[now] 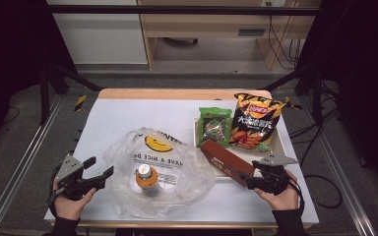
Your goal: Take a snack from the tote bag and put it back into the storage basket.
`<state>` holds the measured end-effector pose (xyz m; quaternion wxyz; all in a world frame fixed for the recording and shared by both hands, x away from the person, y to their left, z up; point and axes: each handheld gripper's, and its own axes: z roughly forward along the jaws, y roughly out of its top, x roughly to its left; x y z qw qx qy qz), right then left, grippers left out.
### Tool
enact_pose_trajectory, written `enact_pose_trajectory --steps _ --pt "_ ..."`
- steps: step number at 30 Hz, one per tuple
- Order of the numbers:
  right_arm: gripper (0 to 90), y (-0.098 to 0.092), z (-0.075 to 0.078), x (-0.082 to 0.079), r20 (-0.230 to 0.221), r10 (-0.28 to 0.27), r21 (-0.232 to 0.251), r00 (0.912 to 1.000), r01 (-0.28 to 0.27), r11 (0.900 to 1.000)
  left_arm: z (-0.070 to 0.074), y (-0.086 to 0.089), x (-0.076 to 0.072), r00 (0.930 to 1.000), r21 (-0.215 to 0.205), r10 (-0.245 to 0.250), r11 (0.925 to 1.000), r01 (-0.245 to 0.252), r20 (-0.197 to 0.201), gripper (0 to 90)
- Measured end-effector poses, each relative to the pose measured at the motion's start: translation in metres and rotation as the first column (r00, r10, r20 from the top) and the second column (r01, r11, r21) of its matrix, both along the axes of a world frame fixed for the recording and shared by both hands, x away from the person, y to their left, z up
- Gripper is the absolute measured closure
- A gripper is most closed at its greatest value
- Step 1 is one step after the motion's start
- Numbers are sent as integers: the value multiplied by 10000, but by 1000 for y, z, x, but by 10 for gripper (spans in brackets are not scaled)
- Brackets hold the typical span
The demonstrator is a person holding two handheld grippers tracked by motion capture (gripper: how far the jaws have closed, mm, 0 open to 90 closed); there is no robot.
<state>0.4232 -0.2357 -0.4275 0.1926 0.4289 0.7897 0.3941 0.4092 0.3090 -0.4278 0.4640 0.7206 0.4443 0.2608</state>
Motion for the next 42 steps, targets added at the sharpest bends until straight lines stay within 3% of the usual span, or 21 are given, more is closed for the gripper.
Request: enact_pose_trajectory --steps 15,25,32,42 --pt "339 -6 -6 4 362 -707 30 9968 707 9975 -1 -1 0 10000 -29 31 10000 -32 -57 233" --pt "359 -13 -4 1 4 -1315 -317 9913 1315 9908 -2 0 1 9999 -19 54 10000 -54 -94 234" --pt "464 -18 -9 4 443 -1722 -416 9841 1741 9839 -2 -1 1 9999 -14 35 10000 -35 -126 234" --pt "573 -21 -19 8 683 -2160 -496 9740 2195 9743 -3 -1 1 9999 -13 32 10000 -33 -148 234"
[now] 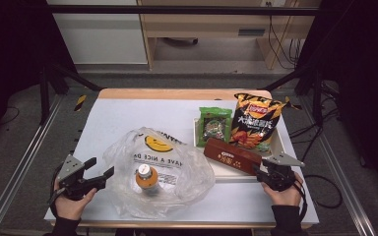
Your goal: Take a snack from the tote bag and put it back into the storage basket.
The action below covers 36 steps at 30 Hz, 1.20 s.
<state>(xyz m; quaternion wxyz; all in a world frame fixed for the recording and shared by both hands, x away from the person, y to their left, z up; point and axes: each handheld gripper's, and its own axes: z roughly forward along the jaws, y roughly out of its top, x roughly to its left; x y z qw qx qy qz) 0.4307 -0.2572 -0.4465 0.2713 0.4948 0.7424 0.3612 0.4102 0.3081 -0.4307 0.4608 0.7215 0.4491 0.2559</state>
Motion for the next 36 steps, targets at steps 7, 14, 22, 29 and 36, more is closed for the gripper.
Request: enact_pose_trajectory --steps 7,14,22,29,36 --pt "622 2 -4 3 122 -298 -235 9995 300 9993 -1 0 0 10000 17 -3 10000 3 -34 234" --pt "638 2 -6 9 396 -482 -269 9981 493 9984 -1 -1 1 10000 37 -34 10000 35 -53 234" --pt "686 4 -9 12 715 -534 -331 9960 559 9979 -1 -1 1 10000 16 -38 10000 38 -43 234" --pt "692 8 -11 13 844 -359 -205 9958 378 9991 -1 0 1 10000 -24 -31 10000 31 -36 234" --pt "702 10 -12 14 930 -345 -138 9951 359 9993 -1 0 1 10000 -33 -33 10000 33 -32 234"
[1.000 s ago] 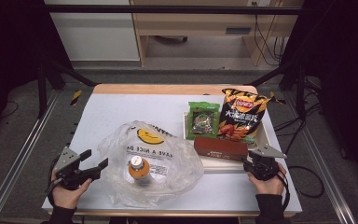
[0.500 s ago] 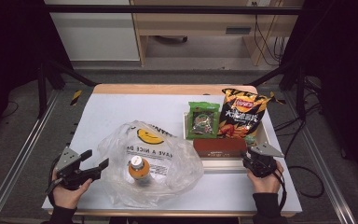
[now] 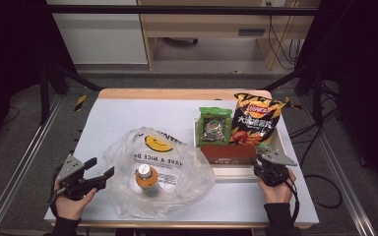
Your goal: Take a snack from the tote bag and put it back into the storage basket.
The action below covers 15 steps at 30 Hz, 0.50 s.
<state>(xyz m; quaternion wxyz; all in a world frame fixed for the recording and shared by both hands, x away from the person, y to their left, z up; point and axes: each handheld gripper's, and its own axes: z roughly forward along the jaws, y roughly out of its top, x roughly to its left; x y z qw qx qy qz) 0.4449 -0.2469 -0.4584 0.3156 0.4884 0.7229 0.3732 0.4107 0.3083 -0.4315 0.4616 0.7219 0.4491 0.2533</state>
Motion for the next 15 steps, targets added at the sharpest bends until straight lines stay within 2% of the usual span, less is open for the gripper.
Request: enact_pose_trajectory --steps 3,12,15 --pt "702 2 0 -1 -46 152 153 9999 -151 9998 0 0 0 10000 -2 -6 10000 6 -4 234" --pt "673 3 -1 0 8 155 153 9999 -155 9998 0 0 0 10000 -43 -7 10000 7 35 235" --pt "640 2 3 -3 223 184 373 9996 -192 9991 2 1 -1 10000 -103 1 9999 0 99 236"
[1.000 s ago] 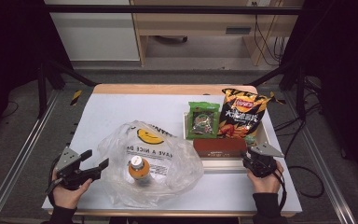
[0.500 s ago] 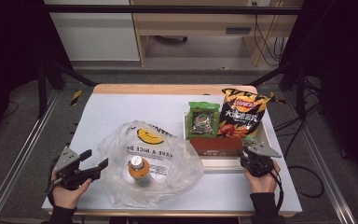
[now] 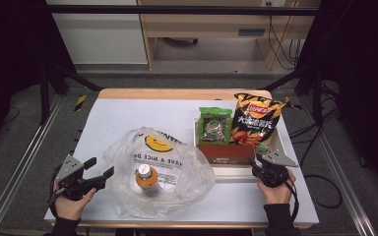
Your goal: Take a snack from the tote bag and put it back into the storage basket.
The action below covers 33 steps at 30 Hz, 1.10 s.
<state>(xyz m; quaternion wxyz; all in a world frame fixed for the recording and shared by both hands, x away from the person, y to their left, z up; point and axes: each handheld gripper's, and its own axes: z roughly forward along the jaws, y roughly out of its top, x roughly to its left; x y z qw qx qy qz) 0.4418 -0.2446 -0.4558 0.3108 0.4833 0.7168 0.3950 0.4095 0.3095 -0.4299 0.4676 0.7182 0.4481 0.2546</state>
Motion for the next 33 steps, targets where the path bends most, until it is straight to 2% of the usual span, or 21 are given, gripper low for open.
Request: enact_pose_trajectory --steps 5,9,15,20,33 --pt "571 -3 9 -7 503 205 568 9985 -234 9981 4 0 -2 9999 -56 -29 10000 30 141 238" --pt "526 -1 14 -10 765 453 812 9960 -515 9954 7 -1 -4 9997 -119 -84 9999 87 245 239" --pt "457 5 25 -15 900 809 1194 9926 -914 9886 10 -4 -5 9994 -223 -160 9996 167 300 242" --pt "422 13 33 -18 1076 1089 1298 9882 -1226 9839 16 -9 -8 9986 -328 -332 9989 346 419 243" --pt "373 38 58 -30 1713 2061 1716 9634 -2352 9567 30 -25 -18 9946 -527 -761 9954 799 709 252"
